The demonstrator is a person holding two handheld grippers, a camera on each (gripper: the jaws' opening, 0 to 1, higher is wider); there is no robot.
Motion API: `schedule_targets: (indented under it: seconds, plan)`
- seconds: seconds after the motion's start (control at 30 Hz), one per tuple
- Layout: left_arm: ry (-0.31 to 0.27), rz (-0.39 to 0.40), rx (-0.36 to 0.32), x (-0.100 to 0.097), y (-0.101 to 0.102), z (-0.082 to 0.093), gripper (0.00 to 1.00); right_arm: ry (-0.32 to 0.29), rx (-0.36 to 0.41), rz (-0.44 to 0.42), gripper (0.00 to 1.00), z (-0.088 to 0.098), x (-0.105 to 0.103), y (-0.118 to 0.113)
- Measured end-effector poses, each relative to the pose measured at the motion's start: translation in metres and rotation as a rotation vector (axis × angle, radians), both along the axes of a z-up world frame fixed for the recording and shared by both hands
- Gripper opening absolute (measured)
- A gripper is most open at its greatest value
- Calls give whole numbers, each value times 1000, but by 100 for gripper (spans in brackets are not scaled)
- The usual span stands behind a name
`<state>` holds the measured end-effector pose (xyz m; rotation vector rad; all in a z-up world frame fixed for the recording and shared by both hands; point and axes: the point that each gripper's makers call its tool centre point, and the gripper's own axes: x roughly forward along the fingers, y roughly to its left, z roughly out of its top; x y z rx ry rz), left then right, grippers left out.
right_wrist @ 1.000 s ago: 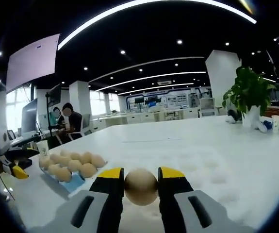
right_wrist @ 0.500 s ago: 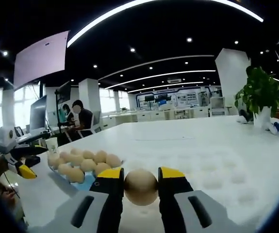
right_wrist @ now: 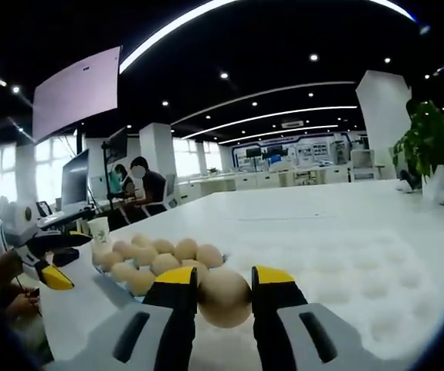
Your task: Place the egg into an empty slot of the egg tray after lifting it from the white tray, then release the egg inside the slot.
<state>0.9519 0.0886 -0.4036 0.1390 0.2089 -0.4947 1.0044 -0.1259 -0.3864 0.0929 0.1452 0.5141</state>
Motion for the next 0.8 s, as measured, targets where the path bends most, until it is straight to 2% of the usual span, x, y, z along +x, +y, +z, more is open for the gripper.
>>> schedule_targets:
  seconds: [0.33, 0.57, 0.8]
  plan:
    - [4, 1, -1, 0, 1, -2, 99, 18, 11, 80, 28, -6, -2, 33]
    - [3, 4, -3, 0, 4, -2, 99, 25, 35, 114, 28, -7, -1, 49]
    - [0, 10, 0, 0, 8, -3, 98, 32, 28, 149, 28, -12, 0, 65]
